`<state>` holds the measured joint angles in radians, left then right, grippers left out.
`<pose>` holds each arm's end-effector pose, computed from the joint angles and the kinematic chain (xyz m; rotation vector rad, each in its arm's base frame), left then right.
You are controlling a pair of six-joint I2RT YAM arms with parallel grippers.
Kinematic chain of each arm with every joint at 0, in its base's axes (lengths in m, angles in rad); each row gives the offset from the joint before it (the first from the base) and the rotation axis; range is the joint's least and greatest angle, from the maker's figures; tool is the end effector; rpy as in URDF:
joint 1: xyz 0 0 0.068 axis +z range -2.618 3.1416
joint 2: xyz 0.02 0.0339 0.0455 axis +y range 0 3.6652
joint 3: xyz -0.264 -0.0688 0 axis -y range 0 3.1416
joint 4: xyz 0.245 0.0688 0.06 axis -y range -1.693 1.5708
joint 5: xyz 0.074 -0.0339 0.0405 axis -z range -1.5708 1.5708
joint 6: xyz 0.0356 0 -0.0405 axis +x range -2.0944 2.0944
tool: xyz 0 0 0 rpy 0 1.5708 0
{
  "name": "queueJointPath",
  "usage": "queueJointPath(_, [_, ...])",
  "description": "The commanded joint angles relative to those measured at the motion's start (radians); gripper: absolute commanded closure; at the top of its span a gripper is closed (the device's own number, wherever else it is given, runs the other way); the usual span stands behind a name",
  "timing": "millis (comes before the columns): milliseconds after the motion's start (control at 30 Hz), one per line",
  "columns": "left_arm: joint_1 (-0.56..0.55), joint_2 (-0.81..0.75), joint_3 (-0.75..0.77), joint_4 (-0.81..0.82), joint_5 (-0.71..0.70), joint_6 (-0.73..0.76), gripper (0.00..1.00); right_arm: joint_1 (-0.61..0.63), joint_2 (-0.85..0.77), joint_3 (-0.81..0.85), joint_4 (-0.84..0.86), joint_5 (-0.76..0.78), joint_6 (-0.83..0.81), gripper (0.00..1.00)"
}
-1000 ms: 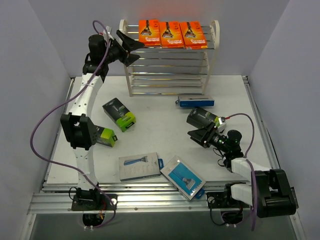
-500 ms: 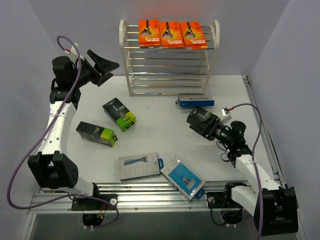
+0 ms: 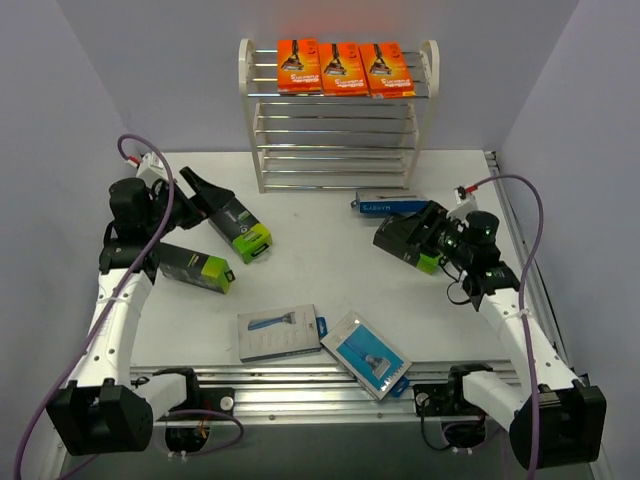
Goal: Place and organize the shaving razors onto the shelf
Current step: Grab a shaving razor with the right arm
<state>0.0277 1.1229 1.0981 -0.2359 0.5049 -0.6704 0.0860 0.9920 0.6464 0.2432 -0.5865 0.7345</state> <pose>0.2541 -0.0102 0.3783 -0.2897 1.8733 -0.9062 0.2270 0.0393 0.2974 0.1035 1.7764 1.0933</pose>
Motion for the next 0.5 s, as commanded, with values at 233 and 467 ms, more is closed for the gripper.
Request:
queueJointPath(233, [-0.002, 0.071, -0.167, 0.171, 0.076, -0.015, 0.06, 0.155, 0.091, 0.182, -0.182, 0.316, -0.075, 0.35])
queueJointPath(467, [-0.003, 0.008, -0.159, 0.106, 0.014, 0.043, 0.06, 0.175, 0.253, 0.194, -0.033, 0.433, 0.083, 0.26])
